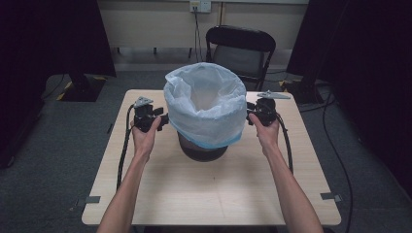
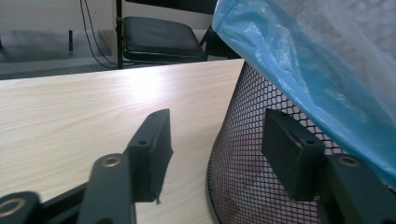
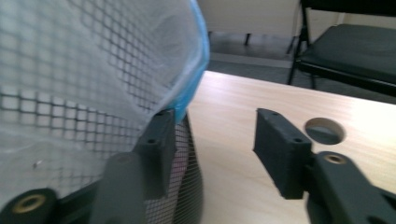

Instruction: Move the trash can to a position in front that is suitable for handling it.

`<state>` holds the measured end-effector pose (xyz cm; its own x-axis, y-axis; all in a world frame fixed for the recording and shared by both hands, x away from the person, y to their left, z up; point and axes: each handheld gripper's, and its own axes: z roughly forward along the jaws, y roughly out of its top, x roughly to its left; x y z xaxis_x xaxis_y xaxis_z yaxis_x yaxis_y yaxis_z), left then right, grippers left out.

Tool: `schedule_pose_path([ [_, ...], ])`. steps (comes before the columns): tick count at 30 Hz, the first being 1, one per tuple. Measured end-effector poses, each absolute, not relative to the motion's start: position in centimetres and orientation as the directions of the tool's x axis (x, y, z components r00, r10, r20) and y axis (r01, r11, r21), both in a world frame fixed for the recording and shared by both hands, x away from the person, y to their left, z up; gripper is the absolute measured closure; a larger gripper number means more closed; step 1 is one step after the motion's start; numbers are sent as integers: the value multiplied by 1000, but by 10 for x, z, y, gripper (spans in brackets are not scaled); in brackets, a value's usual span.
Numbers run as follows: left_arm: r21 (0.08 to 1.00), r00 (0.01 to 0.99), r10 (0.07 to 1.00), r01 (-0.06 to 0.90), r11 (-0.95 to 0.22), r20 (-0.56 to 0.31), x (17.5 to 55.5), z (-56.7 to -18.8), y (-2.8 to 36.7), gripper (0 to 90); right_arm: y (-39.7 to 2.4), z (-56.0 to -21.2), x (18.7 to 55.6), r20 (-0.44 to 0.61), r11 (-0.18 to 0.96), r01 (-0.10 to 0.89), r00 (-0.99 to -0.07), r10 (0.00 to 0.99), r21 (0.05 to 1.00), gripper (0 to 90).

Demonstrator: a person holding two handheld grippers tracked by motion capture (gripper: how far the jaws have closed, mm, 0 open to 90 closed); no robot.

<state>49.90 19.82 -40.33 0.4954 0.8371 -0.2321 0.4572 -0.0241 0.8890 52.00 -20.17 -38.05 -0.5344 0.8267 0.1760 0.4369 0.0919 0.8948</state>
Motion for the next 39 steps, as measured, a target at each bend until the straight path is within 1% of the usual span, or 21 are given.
schedule_pose_path([
  [4, 887, 505, 829, 461, -22, -242, 493, -403, 196, 487, -205, -382, 511, 193, 82, 438, -548, 814, 895, 509],
  [7, 889, 520, 821, 457, -34, -236, 488, -403, 195, 503, -209, -383, 504, 196, 84, 436, -558, 807, 896, 507],
  [9, 888, 536, 809, 459, -38, -243, 484, -403, 194, 503, -212, -382, 500, 208, 82, 447, -560, 802, 891, 506],
  [15, 895, 573, 792, 438, -80, -210, 467, -402, 190, 503, -220, -385, 486, 222, 68, 440, -573, 789, 895, 506],
  [19, 895, 587, 779, 439, -80, -219, 457, -403, 189, 502, -225, -388, 479, 237, 54, 435, -586, 775, 899, 501],
  [25, 897, 608, 757, 436, -69, -238, 441, -406, 187, 497, -231, -388, 464, 234, 59, 428, -598, 767, 902, 506],
  [30, 899, 625, 746, 430, -83, -230, 430, -405, 186, 495, -236, -390, 452, 251, 43, 429, -604, 756, 902, 505],
  [34, 898, 647, 721, 433, -78, -249, 421, -407, 188, 489, -238, -390, 444, 255, 47, 431, -614, 747, 901, 505],
  [39, 899, 663, 705, 429, -85, -250, 411, -407, 190, 478, -239, -389, 435, 252, 62, 433, -629, 735, 899, 505],
])
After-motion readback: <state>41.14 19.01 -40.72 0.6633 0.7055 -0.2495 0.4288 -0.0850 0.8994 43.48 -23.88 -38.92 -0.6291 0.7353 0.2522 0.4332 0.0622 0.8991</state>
